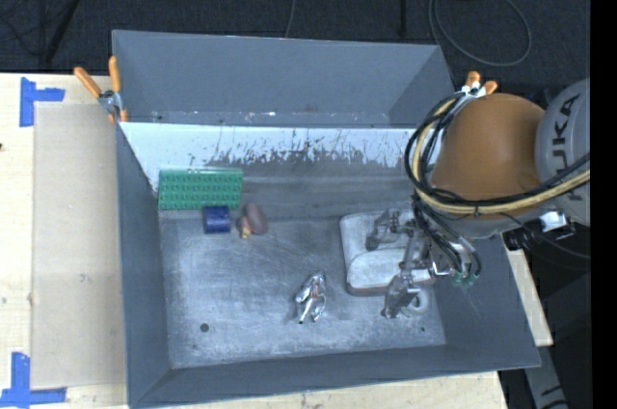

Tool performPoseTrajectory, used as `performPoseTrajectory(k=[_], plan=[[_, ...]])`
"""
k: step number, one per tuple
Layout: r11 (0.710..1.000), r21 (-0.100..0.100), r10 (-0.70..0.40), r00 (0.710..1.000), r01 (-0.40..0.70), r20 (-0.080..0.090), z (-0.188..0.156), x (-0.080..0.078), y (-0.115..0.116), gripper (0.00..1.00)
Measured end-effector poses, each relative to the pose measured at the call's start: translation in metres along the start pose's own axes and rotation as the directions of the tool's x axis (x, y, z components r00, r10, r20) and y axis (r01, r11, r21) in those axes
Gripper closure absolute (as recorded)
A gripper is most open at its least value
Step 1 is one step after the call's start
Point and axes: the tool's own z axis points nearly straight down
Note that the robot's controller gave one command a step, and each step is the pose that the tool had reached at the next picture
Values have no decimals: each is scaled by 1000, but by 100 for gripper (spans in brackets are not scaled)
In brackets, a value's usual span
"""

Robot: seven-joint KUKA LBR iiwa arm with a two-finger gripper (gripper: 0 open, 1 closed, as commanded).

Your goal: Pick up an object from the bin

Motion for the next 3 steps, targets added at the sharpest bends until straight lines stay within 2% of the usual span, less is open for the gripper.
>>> performPoseTrajectory(k=[1, 3], plan=[[999, 2, -53, 998, 53, 38, 76, -54, -77, 0], [972, 12, -236, 971, 235, 42, 78, -56, -81, 0]])
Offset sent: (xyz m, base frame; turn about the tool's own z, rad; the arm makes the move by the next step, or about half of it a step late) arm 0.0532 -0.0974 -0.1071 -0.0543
